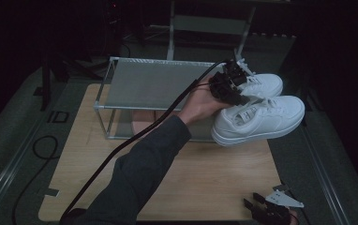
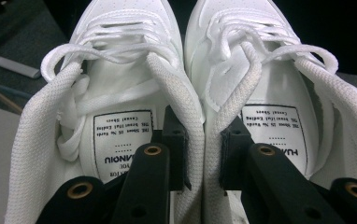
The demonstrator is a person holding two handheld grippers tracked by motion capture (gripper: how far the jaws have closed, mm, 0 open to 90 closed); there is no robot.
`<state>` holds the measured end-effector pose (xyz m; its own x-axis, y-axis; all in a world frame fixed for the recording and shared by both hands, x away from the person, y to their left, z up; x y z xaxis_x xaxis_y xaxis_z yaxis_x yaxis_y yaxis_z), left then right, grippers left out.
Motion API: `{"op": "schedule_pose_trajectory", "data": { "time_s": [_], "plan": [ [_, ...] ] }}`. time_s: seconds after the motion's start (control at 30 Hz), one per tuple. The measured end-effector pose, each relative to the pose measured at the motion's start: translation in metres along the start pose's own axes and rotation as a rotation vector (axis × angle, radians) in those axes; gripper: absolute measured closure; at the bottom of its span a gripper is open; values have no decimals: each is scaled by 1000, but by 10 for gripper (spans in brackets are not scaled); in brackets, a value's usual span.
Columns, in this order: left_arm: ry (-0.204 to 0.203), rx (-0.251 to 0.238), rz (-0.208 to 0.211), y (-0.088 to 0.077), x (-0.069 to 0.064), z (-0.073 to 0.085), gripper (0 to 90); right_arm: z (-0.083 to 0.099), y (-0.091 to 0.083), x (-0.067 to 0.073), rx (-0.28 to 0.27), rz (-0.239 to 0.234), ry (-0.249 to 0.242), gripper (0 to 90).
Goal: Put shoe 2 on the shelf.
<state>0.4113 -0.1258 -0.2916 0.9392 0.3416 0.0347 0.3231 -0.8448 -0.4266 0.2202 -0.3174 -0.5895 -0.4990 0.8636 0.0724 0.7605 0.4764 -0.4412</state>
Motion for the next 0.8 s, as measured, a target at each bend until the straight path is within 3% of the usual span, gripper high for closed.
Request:
{"op": "schedule_pose_trajectory", "data": {
  "time_s": [0.4,0.57,0.8],
  "plan": [
    [-43,21,-76,-1,24,-1,772,0,0,0,-3,5,3,499],
    [-40,31,-106,-4,32,0,771,0,0,0,-3,6,3,499],
    [-64,36,-131,-8,41,1,772,0,1,0,-2,8,4,499]
  ]
}}
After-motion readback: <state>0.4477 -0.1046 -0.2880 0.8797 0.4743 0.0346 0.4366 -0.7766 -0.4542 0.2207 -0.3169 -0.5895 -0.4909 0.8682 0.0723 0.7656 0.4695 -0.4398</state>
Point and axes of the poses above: each handheld gripper's, and its own axes: y roughly forward along the jaws, z roughly out of its underside, x roughly to its left, the point moved 5 cm from there along y, roughly forward along the jaws, and after that the axes turned 15 degrees about -x, right-handed, at the moved point
